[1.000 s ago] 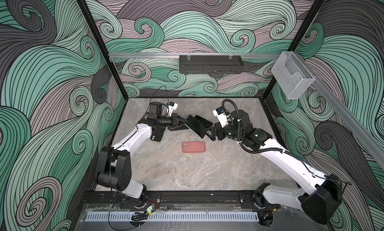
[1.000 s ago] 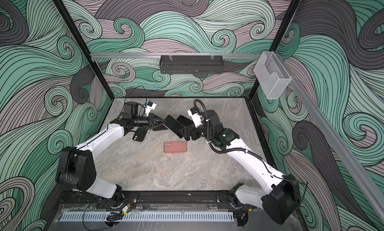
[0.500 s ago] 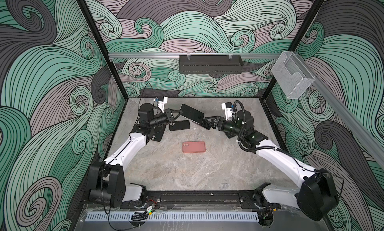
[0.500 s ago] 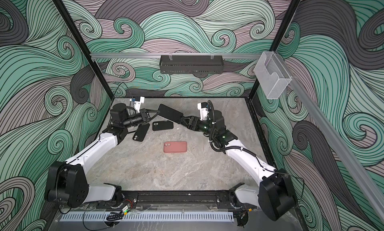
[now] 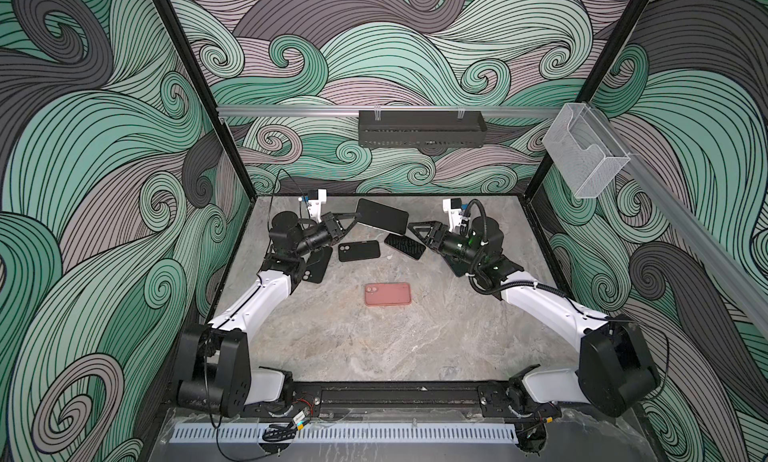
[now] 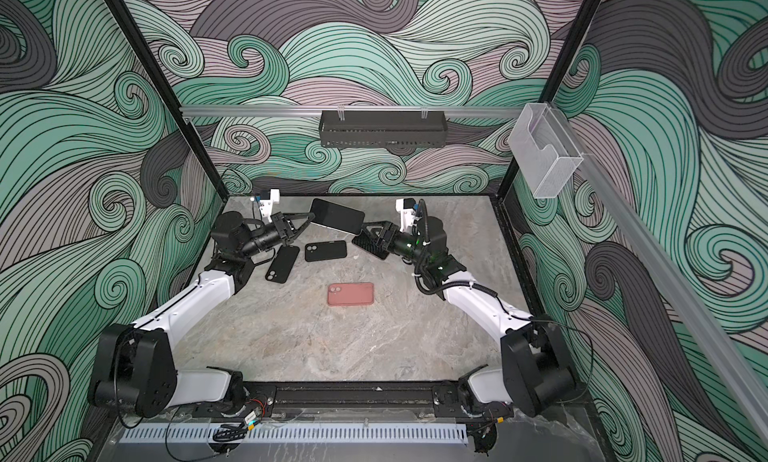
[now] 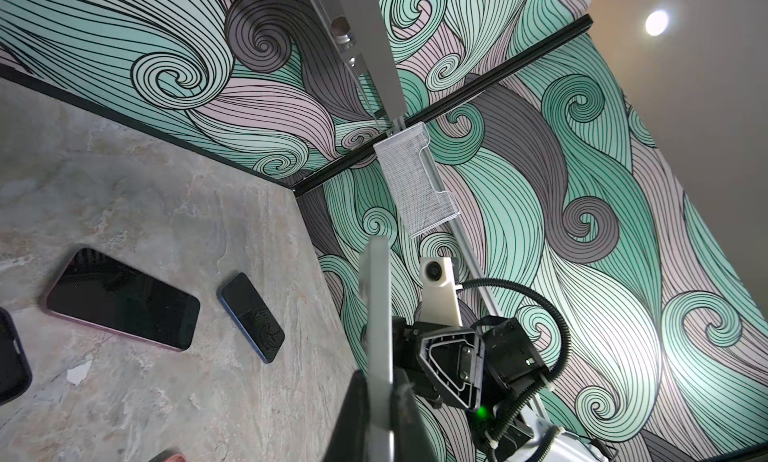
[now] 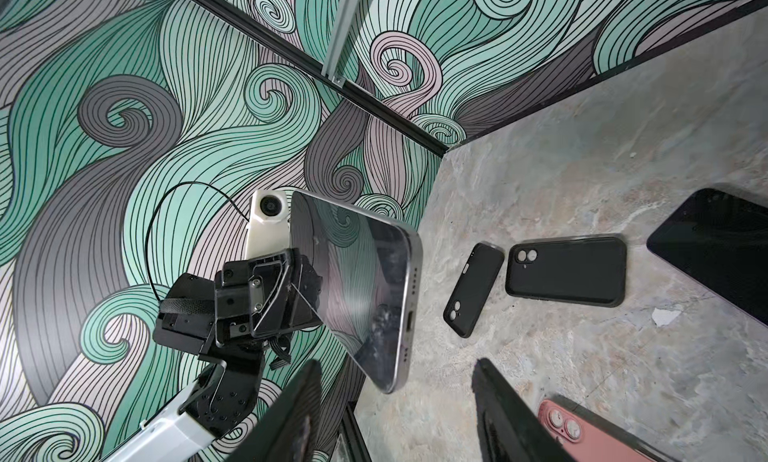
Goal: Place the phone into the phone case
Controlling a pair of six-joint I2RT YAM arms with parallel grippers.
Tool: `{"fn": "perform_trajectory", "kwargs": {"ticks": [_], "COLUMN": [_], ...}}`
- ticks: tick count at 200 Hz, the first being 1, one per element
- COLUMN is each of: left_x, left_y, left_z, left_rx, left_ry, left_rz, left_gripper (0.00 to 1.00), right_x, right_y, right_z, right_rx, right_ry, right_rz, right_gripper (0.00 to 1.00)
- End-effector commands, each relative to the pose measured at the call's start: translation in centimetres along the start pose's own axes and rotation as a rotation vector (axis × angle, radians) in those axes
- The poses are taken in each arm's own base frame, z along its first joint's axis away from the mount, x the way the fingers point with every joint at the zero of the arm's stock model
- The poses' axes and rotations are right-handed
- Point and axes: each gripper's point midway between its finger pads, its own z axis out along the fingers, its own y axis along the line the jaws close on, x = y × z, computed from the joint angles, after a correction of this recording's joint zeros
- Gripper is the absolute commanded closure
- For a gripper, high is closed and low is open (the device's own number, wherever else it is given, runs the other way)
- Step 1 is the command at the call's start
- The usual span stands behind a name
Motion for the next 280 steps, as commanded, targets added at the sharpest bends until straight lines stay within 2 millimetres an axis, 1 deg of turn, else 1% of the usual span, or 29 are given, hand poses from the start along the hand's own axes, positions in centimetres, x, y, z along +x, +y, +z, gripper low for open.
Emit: {"fn": "perform_trajectory", "kwargs": {"ticks": [1,48,75,119,154,198,237,261,276,280], "left_x": [-1.0,-0.9,-1.0,-0.8,-0.9,-0.7,-0.6,-0.5,-0.4,-0.4], "left_y": [-4.0,-4.3,-4.5,-4.4,-4.3,-4.1,-3.9,-3.7,-3.2,-3.1], "left_z": [-0.7,-0.7,-0.7,-0.6,-0.6,-0.3,-0.2,-0.1,-0.1,0.0], "left_rx": [0.119,0.138,0.159,0.161,0.169,0.178,0.177,0.172,0.153,0.147], "left_ry": [-0.034,-0.027,-0.023,-0.015,-0.014,0.001,0.012,0.017,0.022,0.023], "left_rz": [0.069,0.053,0.037,0.023,0.012,-0.004,-0.012,-0.019,-0.028,-0.029], "left_gripper": [1.00,1.00,1.00,1.00,1.00,1.00,1.00,1.00,1.00,0.98], "right_x": [-0.7,-1.1,-1.3,-1.6,-1.8,-2.0,-2.3,-2.3,-2.3,-2.3], "right_y": [1.4,2.9,3.2,4.5,5.5,6.2,6.7,6.7,6.9,6.8], "right_z": [0.2,0.9,1.2,1.0,0.9,0.9,1.1,1.1,1.0,1.1], "right_rx": [-0.085,-0.199,-0.222,-0.271,-0.317,-0.361,-0.401,-0.404,-0.405,-0.403], "right_ry": [-0.011,-0.004,-0.003,-0.003,0.001,0.003,0.000,0.003,0.003,0.004], "right_rz": [0.026,0.053,0.059,0.041,0.032,0.031,0.043,0.044,0.041,0.041], "right_gripper": [0.46,0.53,0.56,0.65,0.67,0.71,0.80,0.89,0.93,0.94]}}
